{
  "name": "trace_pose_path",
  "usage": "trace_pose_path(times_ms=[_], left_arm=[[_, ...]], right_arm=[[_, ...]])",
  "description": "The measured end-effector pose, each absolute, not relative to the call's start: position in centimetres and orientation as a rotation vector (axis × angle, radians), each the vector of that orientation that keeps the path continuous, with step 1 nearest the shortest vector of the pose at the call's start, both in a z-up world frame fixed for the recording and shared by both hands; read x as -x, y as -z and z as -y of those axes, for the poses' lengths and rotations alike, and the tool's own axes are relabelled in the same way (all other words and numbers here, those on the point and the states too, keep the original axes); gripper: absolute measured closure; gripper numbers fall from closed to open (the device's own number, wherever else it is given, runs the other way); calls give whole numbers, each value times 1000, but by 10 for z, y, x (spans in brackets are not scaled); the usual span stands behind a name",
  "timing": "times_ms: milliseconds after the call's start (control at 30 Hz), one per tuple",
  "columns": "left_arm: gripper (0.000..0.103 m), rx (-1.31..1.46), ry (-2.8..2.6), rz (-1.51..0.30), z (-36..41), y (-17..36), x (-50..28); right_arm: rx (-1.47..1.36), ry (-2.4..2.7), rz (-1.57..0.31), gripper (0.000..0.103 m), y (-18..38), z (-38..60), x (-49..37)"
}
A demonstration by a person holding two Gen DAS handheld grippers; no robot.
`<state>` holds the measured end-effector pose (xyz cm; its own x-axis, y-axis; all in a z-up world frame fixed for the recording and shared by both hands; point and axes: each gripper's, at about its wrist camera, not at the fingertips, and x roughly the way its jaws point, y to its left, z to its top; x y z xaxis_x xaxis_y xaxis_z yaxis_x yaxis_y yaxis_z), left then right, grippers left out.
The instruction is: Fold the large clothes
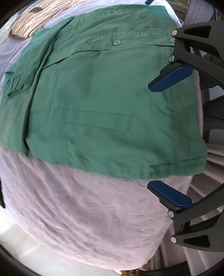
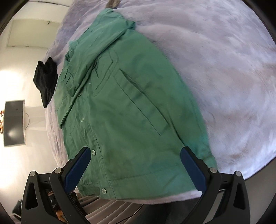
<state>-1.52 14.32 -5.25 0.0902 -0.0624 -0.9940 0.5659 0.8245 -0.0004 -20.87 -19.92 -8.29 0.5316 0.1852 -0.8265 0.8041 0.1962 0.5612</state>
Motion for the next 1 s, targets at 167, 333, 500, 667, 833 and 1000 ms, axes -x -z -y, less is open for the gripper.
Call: trace_pose_path(times_ms=[167,333,500,667,833,1000], left_arm=[[0,-439,425,-1433,-175,55,16],[0,-348,439,-1486,-204,59,16],[0,-234,483,-1596,-216,78,7],[0,-159,541,-1668,-215,94,4],[0,-137,578,-1672,-207,99,4],[0,-97,610,-1656,-183,89,-2]], right_arm=[[-1338,583,-990,0,84,192,227],[-1355,683,-981,0,90,192,260],[-1512,637,-913,0,115,194,281],[-1641,527,-883,0,140,185,271],[-1710,397,-709,0,128,182,256],[-1743,365,-661,0,129,182,249]])
